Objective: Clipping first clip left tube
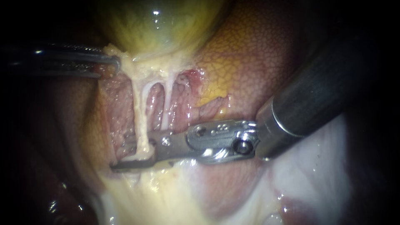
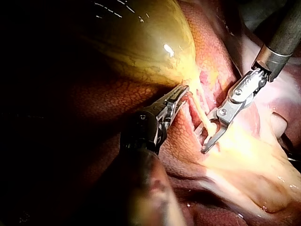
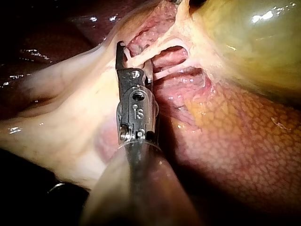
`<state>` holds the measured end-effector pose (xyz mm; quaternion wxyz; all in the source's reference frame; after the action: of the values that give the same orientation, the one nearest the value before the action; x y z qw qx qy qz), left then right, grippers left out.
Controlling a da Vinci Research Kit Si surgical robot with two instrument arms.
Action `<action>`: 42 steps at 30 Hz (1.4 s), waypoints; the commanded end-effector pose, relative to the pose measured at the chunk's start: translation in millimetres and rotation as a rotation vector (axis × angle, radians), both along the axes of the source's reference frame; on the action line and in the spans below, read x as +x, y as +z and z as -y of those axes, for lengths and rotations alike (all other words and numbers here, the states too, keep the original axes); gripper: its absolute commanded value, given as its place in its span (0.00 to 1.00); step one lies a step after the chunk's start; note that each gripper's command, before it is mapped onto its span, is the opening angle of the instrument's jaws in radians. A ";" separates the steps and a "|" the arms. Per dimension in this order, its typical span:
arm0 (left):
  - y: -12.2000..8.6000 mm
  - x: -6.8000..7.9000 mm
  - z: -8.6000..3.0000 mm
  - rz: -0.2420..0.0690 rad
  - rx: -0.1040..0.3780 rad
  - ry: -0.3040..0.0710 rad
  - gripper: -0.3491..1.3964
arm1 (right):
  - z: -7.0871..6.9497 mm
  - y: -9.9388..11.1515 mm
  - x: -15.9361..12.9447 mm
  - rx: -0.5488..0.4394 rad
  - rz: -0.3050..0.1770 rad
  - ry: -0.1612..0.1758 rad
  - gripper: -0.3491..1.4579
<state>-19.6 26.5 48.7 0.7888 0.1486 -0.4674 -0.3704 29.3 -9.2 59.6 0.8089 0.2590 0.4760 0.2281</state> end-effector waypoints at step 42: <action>0.2 -0.2 0.1 0.000 -0.001 -0.001 0.00 | -3.2 -0.2 -5.4 0.172 -0.441 -0.172 0.44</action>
<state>-19.8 26.4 49.0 0.7887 0.1483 -0.4674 -0.3707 23.9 -5.9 59.4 0.6665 0.4210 0.6004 0.1348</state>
